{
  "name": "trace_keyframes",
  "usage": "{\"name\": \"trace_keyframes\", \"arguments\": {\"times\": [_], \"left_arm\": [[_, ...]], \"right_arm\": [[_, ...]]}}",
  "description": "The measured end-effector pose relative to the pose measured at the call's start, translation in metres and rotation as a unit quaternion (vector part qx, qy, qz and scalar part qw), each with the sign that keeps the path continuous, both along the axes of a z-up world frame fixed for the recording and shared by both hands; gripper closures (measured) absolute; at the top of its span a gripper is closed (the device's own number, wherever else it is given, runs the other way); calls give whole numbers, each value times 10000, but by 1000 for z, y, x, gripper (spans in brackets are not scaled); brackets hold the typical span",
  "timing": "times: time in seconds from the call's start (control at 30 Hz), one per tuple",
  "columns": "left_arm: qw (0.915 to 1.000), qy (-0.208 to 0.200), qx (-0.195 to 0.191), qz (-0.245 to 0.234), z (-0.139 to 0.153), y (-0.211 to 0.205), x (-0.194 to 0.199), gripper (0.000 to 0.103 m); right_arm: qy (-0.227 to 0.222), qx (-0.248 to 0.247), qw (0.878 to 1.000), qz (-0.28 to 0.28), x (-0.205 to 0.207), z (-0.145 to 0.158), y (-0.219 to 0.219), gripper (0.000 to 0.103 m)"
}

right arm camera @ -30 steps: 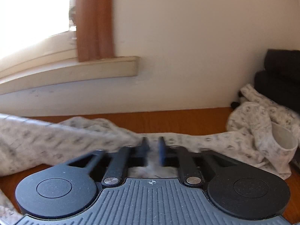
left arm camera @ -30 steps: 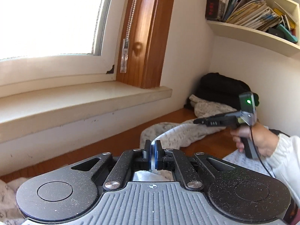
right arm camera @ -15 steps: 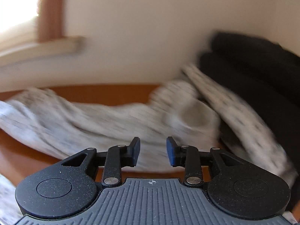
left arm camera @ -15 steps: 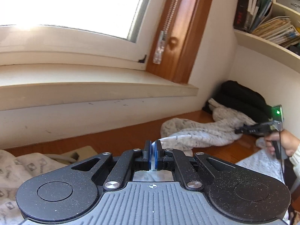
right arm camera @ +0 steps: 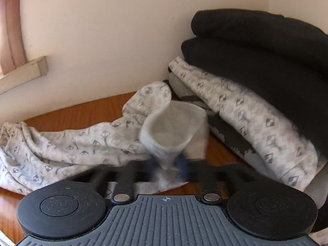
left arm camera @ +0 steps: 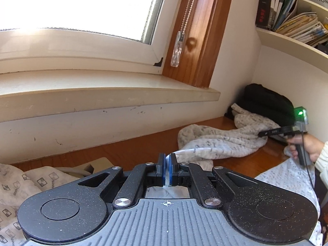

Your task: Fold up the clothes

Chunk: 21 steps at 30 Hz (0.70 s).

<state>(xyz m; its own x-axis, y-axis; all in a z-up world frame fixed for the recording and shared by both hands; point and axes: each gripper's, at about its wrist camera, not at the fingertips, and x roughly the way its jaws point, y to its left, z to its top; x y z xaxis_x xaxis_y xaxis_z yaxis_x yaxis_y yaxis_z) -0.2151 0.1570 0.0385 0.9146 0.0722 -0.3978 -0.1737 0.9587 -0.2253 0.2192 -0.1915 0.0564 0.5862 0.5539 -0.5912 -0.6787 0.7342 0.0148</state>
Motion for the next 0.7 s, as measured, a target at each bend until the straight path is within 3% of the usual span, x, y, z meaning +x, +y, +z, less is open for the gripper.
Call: {"name": "trace_keyframes", "arguments": {"times": [0.1,0.23,0.37,0.57,0.7], "left_arm": [[10000,71,41,28,-1,0,1,100],[9998,198,46,51,-4,1,3,100],[9995,305,0,91,-7,6,3,100],[9989,429,-181,81,-10,9,5,100],[9985,496,-241,69,-10,9,6,100]], "right_arm": [[-95,189,9998,39,-5,19,-10,97],[-118,724,9972,107,-10,66,-16,97],[-371,1136,9926,203,-7,106,4,97],[-634,1377,9874,-462,34,116,45,97],[-468,623,9953,-575,58,90,73,91]]}}
